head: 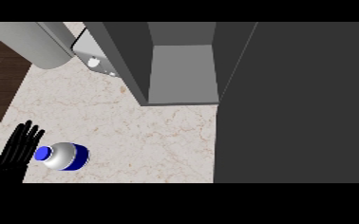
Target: Pick up the bottled water, place it into the cabinet and close the cabinet
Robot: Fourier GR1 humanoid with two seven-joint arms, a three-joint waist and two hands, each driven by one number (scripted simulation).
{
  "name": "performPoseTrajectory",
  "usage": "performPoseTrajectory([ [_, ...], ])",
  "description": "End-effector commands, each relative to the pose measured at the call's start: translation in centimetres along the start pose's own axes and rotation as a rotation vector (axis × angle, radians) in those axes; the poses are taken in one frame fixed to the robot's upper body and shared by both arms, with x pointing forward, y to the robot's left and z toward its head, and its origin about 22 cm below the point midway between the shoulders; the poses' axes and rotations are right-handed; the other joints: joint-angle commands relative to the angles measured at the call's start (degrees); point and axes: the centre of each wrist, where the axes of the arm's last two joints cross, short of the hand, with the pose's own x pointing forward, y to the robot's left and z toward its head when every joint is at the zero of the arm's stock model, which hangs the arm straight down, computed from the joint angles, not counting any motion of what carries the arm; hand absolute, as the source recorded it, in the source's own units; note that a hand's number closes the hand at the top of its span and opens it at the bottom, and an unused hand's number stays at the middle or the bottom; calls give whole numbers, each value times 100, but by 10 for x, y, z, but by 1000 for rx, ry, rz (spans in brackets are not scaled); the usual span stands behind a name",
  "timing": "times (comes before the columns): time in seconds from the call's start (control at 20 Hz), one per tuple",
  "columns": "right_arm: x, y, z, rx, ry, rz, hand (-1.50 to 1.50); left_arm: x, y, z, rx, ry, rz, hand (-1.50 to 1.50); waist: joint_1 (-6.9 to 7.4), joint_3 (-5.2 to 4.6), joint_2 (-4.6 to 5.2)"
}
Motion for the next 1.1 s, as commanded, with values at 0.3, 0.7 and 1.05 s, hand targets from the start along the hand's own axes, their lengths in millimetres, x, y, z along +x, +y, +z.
performPoseTrajectory([
  [0.3, 48, 1, 19, 16, -38, 13, -150, -58, 2, -4, 53, 22, -16, -150, -34, -2, -5],
  [0.7, 35, 4, 17, 3, -29, -6, -150, -93, -8, -9, -88, 94, 145, -150, -28, -12, 19],
  [1.05, 23, -6, 22, 12, -34, 0, -150, -110, -21, -12, -44, 34, 226, -150, -29, -12, 21],
])
